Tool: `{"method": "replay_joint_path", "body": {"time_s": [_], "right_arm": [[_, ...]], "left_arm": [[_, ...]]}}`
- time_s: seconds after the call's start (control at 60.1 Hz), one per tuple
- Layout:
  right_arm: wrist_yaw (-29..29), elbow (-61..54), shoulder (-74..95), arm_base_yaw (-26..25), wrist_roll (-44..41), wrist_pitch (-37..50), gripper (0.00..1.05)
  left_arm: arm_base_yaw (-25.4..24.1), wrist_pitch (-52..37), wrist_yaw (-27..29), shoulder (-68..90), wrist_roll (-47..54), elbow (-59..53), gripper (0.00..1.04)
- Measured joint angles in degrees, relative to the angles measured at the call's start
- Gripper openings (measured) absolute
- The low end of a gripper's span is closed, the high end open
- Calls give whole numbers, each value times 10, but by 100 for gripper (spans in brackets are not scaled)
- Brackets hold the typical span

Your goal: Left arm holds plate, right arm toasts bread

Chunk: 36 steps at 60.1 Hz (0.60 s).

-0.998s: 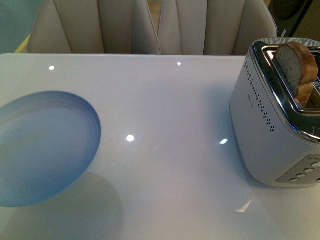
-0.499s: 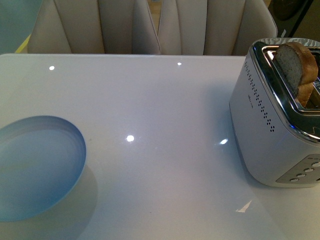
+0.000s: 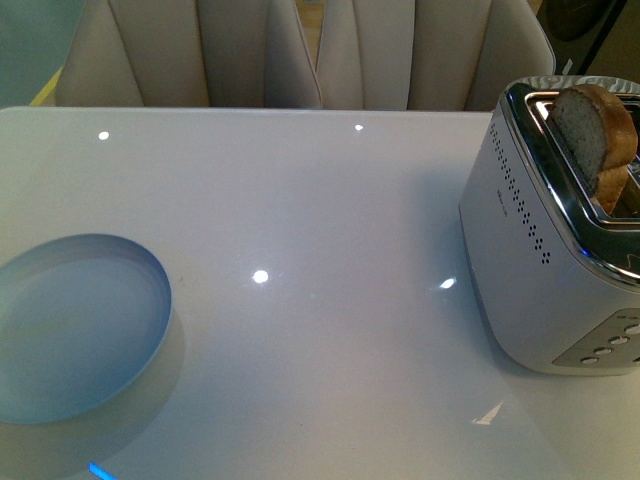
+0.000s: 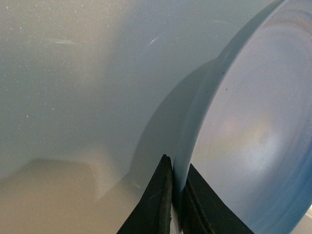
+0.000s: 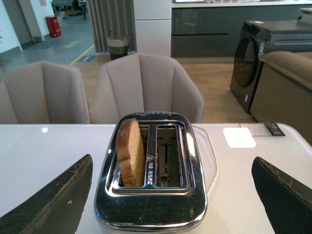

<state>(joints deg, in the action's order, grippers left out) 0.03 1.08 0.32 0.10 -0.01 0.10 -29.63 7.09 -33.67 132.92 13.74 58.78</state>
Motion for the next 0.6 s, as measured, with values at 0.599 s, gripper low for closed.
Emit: {"method": "replay_joint_path", "body": {"time_s": [0.599], "right_arm": [[0, 0, 0, 0, 0, 0, 96]], "left_arm": [[3, 1, 5, 24, 15, 17, 26]]}}
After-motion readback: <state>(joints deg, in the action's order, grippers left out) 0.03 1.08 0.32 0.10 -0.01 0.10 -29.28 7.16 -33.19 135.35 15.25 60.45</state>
